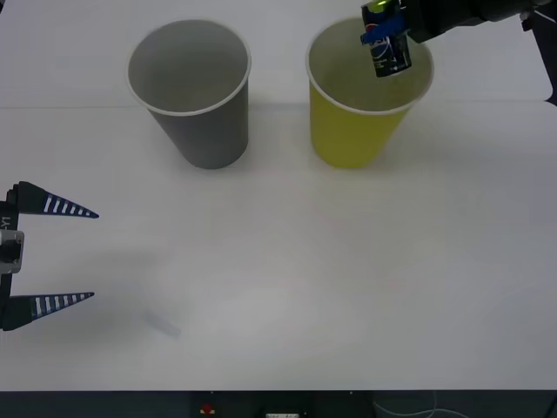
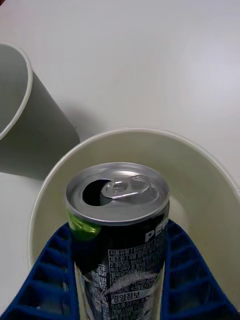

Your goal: Put the can into the green bin and the plastic bottle into the gray bin

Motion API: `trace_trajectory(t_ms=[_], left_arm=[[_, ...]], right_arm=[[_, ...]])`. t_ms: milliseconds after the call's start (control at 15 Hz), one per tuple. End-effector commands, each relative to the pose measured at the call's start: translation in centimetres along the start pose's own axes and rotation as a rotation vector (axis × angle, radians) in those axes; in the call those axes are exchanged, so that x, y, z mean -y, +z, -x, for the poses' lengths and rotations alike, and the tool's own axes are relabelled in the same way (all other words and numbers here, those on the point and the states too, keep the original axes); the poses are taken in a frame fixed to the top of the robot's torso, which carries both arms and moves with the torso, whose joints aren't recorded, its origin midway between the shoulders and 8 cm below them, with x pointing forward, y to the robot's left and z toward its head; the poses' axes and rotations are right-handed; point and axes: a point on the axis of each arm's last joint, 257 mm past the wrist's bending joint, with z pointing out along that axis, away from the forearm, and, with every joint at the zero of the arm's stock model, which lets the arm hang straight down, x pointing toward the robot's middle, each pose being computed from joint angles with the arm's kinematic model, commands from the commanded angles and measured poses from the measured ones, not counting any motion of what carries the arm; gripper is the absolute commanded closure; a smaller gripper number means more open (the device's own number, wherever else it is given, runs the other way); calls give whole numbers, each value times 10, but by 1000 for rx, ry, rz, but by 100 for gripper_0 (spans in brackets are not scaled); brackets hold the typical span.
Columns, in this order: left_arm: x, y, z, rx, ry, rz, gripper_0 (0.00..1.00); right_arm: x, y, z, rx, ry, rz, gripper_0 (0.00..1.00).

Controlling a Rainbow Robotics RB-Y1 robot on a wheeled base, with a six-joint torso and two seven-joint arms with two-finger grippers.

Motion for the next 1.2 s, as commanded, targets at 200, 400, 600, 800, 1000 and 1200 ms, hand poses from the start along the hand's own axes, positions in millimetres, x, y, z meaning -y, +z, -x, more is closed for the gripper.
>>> trace_trajectory(t_ms=[200, 400, 600, 800, 1000, 1200], left_arm=[[0, 0, 0, 0, 0, 0, 0], [0, 0, 0, 0, 0, 0, 0], [0, 0, 0, 0, 0, 0, 0], [0, 0, 0, 0, 0, 0, 0], [0, 0, 0, 0, 0, 0, 0], [0, 0, 0, 0, 0, 0, 0]], right_arm=[[1, -1, 2, 7, -20, 0, 0], [-1, -10, 3, 19, -39, 29, 0], [-9, -32, -1, 22, -83, 103, 0], [-20, -53, -22, 21, -135, 136, 0], [-34, -70, -53, 17, -178, 158, 0], [-53, -92, -84, 21, -244, 168, 0]])
